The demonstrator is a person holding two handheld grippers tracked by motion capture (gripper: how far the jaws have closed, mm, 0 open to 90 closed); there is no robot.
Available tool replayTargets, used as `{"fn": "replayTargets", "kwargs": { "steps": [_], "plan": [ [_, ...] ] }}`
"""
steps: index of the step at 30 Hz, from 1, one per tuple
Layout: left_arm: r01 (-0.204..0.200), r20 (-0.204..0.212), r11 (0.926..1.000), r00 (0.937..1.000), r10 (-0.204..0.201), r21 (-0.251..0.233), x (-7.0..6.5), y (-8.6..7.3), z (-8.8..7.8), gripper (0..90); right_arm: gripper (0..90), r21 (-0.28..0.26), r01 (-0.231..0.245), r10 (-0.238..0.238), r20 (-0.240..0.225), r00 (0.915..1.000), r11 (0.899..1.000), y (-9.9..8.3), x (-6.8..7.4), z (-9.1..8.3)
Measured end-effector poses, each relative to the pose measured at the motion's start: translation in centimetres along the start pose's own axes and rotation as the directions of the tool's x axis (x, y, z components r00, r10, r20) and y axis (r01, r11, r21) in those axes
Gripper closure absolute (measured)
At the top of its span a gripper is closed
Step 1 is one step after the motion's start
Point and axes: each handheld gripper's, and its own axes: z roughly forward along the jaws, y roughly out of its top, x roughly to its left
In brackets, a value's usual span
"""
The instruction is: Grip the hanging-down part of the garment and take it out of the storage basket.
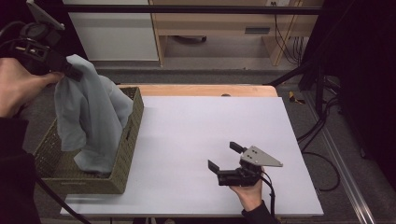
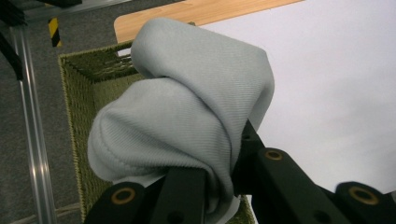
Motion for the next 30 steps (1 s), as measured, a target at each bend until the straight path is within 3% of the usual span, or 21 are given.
{"fn": "replayTargets", "kwargs": {
  "steps": [5,10,20,30],
  "plan": [
    [0.000,0.004,0.9999,1.0000,0.000,0.011,0.3,0.0,0.1,84.4,0.9,0.004,-0.002,0.002,-0.055,0.9985,1.000,0.9,1.5,3.2],
    [0.001,0.005,0.9997,1.0000,-0.001,0.023,0.5,0.0,0.3,84.4,1.1,0.004,0.005,-0.005,-0.084,0.9965,1.000,1.6,2.5,5.0],
    [-0.002,0.003,0.9986,1.0000,0.002,0.052,0.1,0.4,1.0,84.4,2.0,-0.010,0.012,-0.014,-0.172,0.9851,1.000,3.7,5.4,10.0],
    [-0.009,-0.003,0.9976,1.0000,0.009,0.069,-0.2,0.5,1.3,84.4,2.4,-0.004,0.027,-0.027,-0.219,0.9754,1.000,4.7,6.7,13.5]
  ]
}}
